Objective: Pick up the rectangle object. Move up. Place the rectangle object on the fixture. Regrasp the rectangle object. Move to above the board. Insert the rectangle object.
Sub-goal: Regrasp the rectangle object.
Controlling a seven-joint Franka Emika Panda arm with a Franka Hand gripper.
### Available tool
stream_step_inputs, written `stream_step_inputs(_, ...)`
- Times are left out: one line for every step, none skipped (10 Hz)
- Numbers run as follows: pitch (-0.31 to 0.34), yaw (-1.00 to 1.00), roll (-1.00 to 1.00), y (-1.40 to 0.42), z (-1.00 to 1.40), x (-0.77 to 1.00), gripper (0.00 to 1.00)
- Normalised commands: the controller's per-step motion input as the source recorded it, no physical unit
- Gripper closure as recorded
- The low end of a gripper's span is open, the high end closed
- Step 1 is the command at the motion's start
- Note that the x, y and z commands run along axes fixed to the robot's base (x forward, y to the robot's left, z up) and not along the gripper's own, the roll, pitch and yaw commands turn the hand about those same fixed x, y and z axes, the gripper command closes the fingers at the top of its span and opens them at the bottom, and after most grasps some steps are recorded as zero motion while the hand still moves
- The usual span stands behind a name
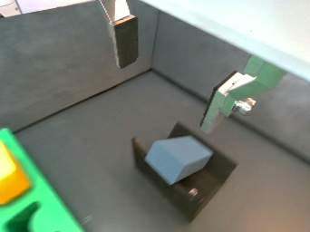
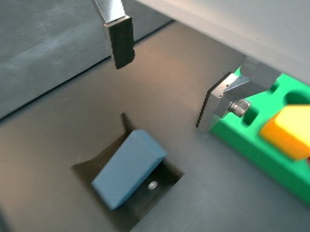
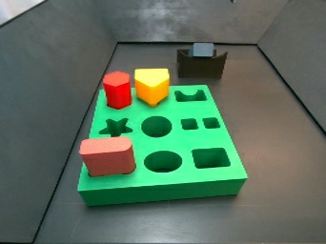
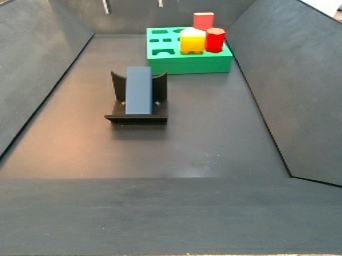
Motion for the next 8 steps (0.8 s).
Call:
stream_step_inputs(-0.008, 0.03, 1.0, -0.02, 0.01, -0.02, 0.0)
stream_step_inputs(-0.004, 0.03, 1.0, -0.02, 0.02, -0.01, 0.0)
stream_step_inputs(-0.001, 0.03, 1.0, -0.02, 0.01, 0.0, 0.0)
stream_step_inputs(0.007, 0.03, 1.0, -0.02, -0.01, 0.02, 0.0)
stream_step_inputs(0.015, 0.03, 1.0, -0.02, -0.01, 0.03, 0.0)
stream_step_inputs(0.029, 0.04, 1.0, -0.03, -0.01, 0.04, 0.0)
stream_step_inputs(0.04, 0.04, 1.0, -0.03, -0.01, 0.05, 0.0)
stream_step_inputs(0.064, 0.05, 1.0, -0.03, -0.01, 0.07, 0.0)
